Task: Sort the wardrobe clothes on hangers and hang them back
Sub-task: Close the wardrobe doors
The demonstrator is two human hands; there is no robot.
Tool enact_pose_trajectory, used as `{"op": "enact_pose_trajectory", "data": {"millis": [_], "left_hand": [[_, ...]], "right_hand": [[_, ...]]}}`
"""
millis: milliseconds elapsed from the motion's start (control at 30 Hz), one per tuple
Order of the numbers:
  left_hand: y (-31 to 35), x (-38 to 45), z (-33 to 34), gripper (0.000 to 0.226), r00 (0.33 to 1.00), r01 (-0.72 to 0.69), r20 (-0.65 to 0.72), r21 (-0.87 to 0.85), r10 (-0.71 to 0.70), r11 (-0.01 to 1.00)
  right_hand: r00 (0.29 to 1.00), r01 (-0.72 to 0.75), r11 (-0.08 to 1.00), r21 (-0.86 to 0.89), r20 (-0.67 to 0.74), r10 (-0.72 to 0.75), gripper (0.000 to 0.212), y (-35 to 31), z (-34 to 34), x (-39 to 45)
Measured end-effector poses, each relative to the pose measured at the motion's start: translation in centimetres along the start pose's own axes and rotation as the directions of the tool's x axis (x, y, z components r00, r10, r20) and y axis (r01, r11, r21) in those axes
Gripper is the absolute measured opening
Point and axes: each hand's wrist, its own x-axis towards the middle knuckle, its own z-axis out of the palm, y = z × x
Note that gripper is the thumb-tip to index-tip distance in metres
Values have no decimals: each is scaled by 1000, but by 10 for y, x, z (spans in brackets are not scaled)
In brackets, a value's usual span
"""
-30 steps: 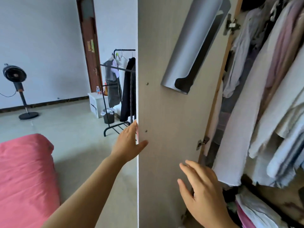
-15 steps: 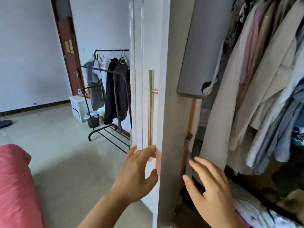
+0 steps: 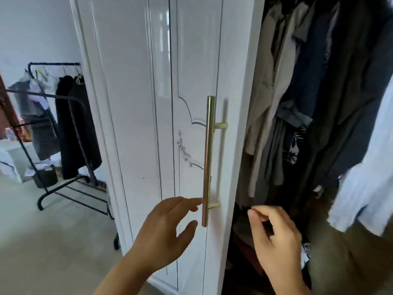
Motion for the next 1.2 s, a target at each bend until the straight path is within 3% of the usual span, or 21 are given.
{"op": "enact_pose_trajectory", "data": {"millis": [100,200,333,500,633,833,1200], "left_hand": [[9,15,20,35,998,-68,-15,-96,67,993],[14,25,36,36,985,-164,24,-136,169,977],[17,40,40,25,989,-33,116,-409,88,912],[15,58,50,34,945,-62,256,-470,204,881],[8,71,67,30,929,-216,198,-396,312,892],[-9,96,89,26,978,-202,-7,-293,210,935],[-36,142,144,24,991,-61,112,-111,73,992]], "right_hand": [[999,-54,998,45,-1,54,52,4,-11,5],[995,-5,998,-67,100,12,58,10,-7,6],[983,-9,989,-144,178,35,59,23,3,8],[982,-9,982,-191,183,45,27,42,9,6],[976,-170,963,-211,101,195,29,58,14,14],[918,-371,915,-157,83,387,11,99,20,50],[895,-416,908,-49,152,419,2,176,41,108]]}}
